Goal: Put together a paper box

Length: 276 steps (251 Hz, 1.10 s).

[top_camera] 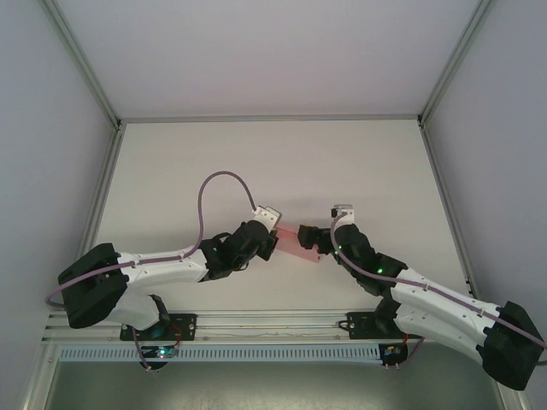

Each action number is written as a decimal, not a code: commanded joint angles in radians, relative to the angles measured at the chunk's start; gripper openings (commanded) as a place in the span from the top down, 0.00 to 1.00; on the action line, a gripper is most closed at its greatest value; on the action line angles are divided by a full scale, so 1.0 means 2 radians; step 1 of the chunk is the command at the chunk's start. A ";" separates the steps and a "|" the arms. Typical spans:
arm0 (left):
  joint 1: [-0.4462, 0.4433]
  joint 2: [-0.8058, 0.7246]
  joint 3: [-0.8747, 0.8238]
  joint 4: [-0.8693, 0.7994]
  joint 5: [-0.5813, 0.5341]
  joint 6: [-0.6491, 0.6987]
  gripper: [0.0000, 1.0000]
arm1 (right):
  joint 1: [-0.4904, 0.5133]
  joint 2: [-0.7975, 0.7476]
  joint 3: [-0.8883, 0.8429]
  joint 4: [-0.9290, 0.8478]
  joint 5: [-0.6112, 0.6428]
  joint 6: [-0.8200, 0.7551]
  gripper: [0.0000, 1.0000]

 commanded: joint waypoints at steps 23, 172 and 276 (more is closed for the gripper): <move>-0.007 0.012 0.005 -0.020 -0.010 0.006 1.00 | -0.045 -0.014 0.028 -0.057 -0.043 0.040 0.02; -0.011 0.004 -0.004 -0.018 0.010 0.023 0.96 | -0.053 -0.073 -0.100 -0.006 -0.046 0.068 0.02; -0.011 -0.057 -0.005 -0.086 0.051 0.048 0.58 | -0.045 -0.070 -0.127 0.013 -0.029 0.071 0.06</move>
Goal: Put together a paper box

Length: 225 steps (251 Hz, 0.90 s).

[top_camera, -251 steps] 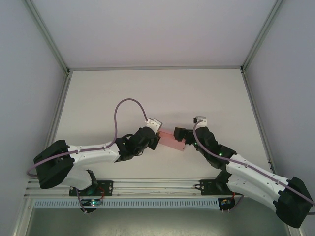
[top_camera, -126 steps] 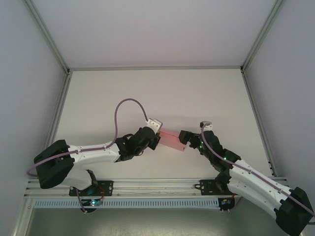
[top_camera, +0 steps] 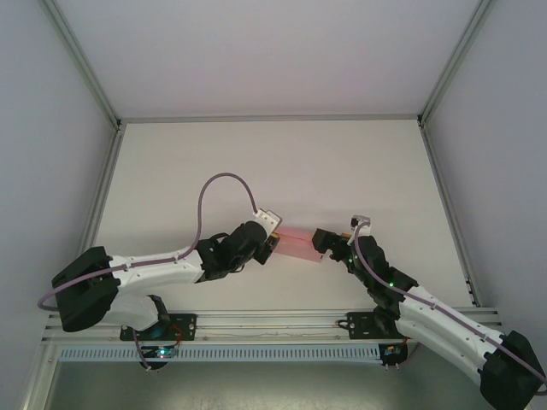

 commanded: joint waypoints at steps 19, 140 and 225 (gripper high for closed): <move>-0.008 -0.035 0.001 -0.060 0.020 0.024 0.45 | 0.011 0.037 -0.025 -0.005 0.010 0.004 0.08; 0.043 -0.069 0.063 -0.119 0.084 -0.158 0.00 | 0.034 0.038 -0.033 -0.015 0.049 0.002 0.20; 0.153 0.031 0.052 -0.027 0.270 -0.260 0.05 | 0.034 0.065 -0.032 0.009 0.035 -0.019 0.25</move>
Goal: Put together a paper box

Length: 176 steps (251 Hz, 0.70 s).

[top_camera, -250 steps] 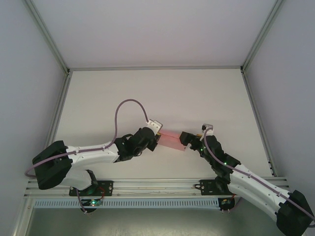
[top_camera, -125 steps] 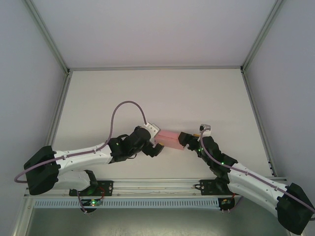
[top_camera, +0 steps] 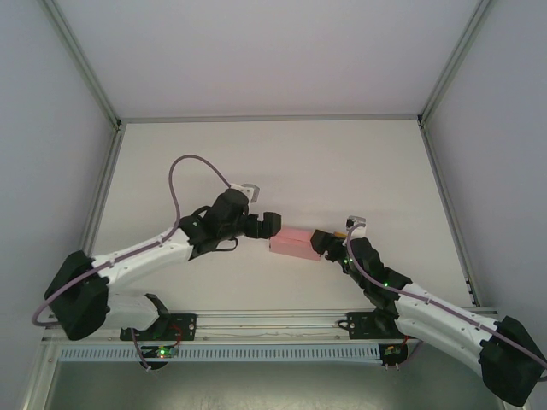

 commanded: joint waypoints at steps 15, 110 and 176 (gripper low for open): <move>0.033 0.043 -0.018 0.074 0.115 -0.056 0.11 | 0.003 0.027 -0.021 -0.057 0.006 -0.026 0.25; 0.042 0.056 -0.086 0.166 0.138 -0.057 0.28 | 0.002 0.033 -0.024 -0.050 0.013 -0.025 0.27; 0.042 0.087 -0.119 0.219 0.143 -0.067 0.57 | -0.001 0.063 -0.044 0.012 -0.012 -0.064 0.33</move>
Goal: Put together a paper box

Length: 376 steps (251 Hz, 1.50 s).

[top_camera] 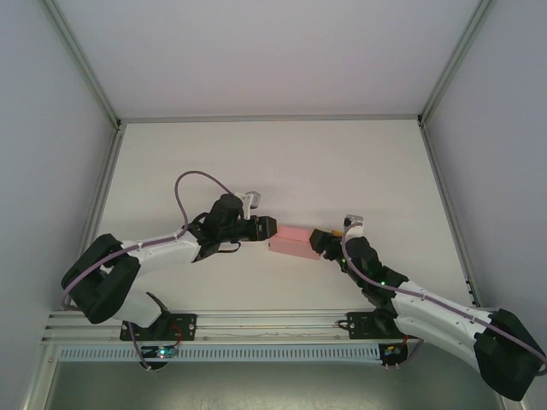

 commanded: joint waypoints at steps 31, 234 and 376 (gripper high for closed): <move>0.005 0.034 -0.052 0.041 0.004 -0.005 0.70 | -0.002 0.036 -0.052 -0.005 -0.013 -0.057 0.44; -0.005 0.089 -0.097 0.172 0.009 0.082 1.00 | 0.000 0.052 -0.073 0.047 -0.037 -0.106 0.92; -0.015 0.039 -0.015 0.013 -0.032 0.114 0.45 | 0.004 -0.071 -0.015 -0.124 0.013 -0.064 0.70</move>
